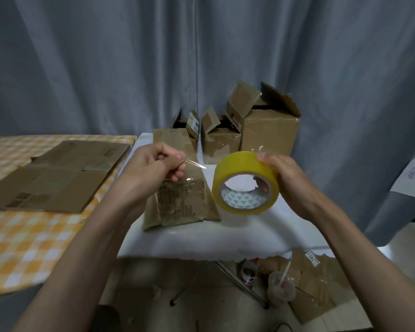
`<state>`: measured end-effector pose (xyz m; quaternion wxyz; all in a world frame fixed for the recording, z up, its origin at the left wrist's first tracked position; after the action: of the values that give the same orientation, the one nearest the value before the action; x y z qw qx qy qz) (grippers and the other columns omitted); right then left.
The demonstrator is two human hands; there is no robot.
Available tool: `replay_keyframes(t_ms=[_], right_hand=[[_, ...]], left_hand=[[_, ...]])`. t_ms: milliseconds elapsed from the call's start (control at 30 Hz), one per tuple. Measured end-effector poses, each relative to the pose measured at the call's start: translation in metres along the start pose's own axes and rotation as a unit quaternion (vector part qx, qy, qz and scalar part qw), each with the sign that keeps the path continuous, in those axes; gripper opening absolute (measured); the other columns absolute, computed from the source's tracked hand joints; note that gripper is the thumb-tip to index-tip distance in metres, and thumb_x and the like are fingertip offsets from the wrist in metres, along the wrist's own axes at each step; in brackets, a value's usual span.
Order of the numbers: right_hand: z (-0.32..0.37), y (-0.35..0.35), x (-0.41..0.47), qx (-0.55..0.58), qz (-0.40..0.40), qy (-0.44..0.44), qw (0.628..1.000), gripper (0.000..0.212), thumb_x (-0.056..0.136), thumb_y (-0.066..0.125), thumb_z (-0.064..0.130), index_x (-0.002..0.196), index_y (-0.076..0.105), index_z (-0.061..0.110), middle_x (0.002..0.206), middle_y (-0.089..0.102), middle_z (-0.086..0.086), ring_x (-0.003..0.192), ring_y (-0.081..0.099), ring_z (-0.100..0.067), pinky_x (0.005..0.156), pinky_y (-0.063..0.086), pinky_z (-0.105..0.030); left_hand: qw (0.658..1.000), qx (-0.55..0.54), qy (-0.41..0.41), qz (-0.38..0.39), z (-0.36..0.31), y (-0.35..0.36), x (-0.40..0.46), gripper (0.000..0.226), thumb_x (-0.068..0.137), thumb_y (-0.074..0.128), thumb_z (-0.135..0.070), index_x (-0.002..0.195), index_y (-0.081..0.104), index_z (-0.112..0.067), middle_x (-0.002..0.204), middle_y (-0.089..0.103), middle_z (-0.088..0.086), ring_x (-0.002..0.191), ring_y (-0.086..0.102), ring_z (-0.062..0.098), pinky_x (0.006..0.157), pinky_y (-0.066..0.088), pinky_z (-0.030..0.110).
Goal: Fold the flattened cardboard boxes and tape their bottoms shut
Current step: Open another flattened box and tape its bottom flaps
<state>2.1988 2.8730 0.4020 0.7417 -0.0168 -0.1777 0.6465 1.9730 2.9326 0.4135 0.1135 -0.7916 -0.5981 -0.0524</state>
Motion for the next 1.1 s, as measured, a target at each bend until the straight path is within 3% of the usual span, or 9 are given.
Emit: replay_keyframes(t_ms=[100, 167, 300, 367, 467, 633, 733, 867, 1100], right_hand=[[0.002, 0.006, 0.008, -0.028, 0.024, 0.002, 0.999, 0.038, 0.087, 0.061, 0.052, 0.086, 0.075, 0.017, 0.079, 0.06, -0.011, 0.073, 0.059, -0.019, 0.075, 0.045, -0.037], [-0.002, 0.007, 0.015, -0.069, 0.012, 0.008, 0.997, 0.056, 0.082, 0.068, 0.058, 0.083, 0.066, 0.002, 0.076, 0.056, -0.01, 0.071, 0.057, -0.017, 0.073, 0.042, -0.037], [-0.007, 0.018, 0.027, -0.152, -0.003, 0.028, 0.988, 0.076, 0.07, 0.071, 0.069, 0.08, 0.058, -0.005, 0.069, 0.051, -0.009, 0.066, 0.051, -0.019, 0.068, 0.035, -0.033], [-0.002, 0.02, 0.036, -0.18, -0.01, 0.034, 0.983, 0.068, 0.076, 0.072, 0.064, 0.079, 0.063, -0.004, 0.066, 0.052, -0.005, 0.066, 0.05, -0.016, 0.067, 0.033, -0.032], [0.003, 0.021, 0.049, -0.237, -0.013, 0.054, 0.97, 0.043, 0.082, 0.071, 0.056, 0.082, 0.077, 0.013, 0.069, 0.061, 0.013, 0.075, 0.057, -0.008, 0.068, 0.038, -0.029], [-0.001, 0.032, 0.065, -0.302, 0.012, 0.056, 0.952, 0.063, 0.076, 0.073, 0.064, 0.073, 0.069, 0.001, 0.069, 0.059, -0.011, 0.07, 0.054, -0.019, 0.065, 0.037, -0.031], [-0.004, 0.036, 0.071, -0.309, 0.017, 0.05, 0.949, 0.069, 0.074, 0.074, 0.064, 0.081, 0.069, -0.005, 0.081, 0.064, -0.024, 0.07, 0.053, -0.021, 0.067, 0.037, -0.031], [-0.014, 0.037, 0.074, -0.317, 0.04, 0.071, 0.945, 0.062, 0.076, 0.074, 0.062, 0.077, 0.07, 0.0, 0.067, 0.055, -0.002, 0.074, 0.054, -0.018, 0.063, 0.038, -0.029], [-0.045, 0.052, 0.06, -0.242, 0.115, 0.112, 0.957, 0.048, 0.074, 0.077, 0.059, 0.071, 0.062, 0.014, 0.067, 0.05, -0.007, 0.066, 0.051, -0.019, 0.067, 0.037, -0.03]], left_hand=[[1.0, -0.016, -0.018, -0.016, 0.004, -0.023, -0.001, 0.015, 0.096, 0.056, -0.002, 0.082, 0.061, -0.002, 0.062, 0.062, 0.0, 0.056, 0.057, 0.007, 0.056, 0.048, 0.015], [0.999, -0.025, -0.037, -0.03, 0.011, -0.04, 0.0, 0.017, 0.095, 0.056, -0.002, 0.079, 0.062, -0.002, 0.061, 0.063, 0.0, 0.055, 0.058, 0.007, 0.056, 0.049, 0.015], [0.993, -0.046, -0.101, -0.045, 0.036, -0.061, -0.005, 0.019, 0.095, 0.058, -0.003, 0.078, 0.063, -0.002, 0.059, 0.064, 0.0, 0.054, 0.058, 0.006, 0.055, 0.051, 0.013], [0.988, -0.076, -0.127, -0.047, 0.045, -0.067, -0.008, 0.017, 0.095, 0.058, -0.004, 0.079, 0.064, -0.004, 0.061, 0.065, -0.001, 0.054, 0.06, 0.004, 0.055, 0.052, 0.012], [0.979, -0.121, -0.157, -0.045, 0.055, -0.071, -0.012, 0.014, 0.094, 0.057, -0.003, 0.083, 0.065, -0.004, 0.065, 0.065, 0.001, 0.056, 0.062, 0.005, 0.058, 0.054, 0.012], [0.963, -0.168, -0.201, -0.063, 0.076, -0.08, -0.015, 0.011, 0.092, 0.058, -0.001, 0.085, 0.067, -0.002, 0.067, 0.067, 0.003, 0.058, 0.066, 0.007, 0.06, 0.056, 0.015], [0.956, -0.186, -0.218, -0.068, 0.084, -0.083, -0.016, 0.01, 0.092, 0.059, -0.001, 0.086, 0.068, -0.002, 0.068, 0.068, 0.003, 0.059, 0.067, 0.009, 0.061, 0.057, 0.016], [0.946, -0.199, -0.248, -0.067, 0.1, -0.076, -0.019, 0.008, 0.092, 0.061, -0.002, 0.087, 0.068, -0.002, 0.069, 0.068, 0.005, 0.059, 0.067, 0.01, 0.06, 0.058, 0.017], [0.942, -0.157, -0.295, -0.019, 0.132, -0.045, -0.028, 0.01, 0.094, 0.064, -0.011, 0.093, 0.069, -0.001, 0.078, 0.069, 0.011, 0.063, 0.068, 0.014, 0.065, 0.06, 0.023]])
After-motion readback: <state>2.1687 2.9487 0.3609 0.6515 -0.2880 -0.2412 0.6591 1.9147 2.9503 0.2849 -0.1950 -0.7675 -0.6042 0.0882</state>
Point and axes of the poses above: each hand's wrist, its own x-axis towards the middle knuckle, its own y-axis out of the palm, z = x × y, the point moved 10 cm from there along x, towards the middle knuckle
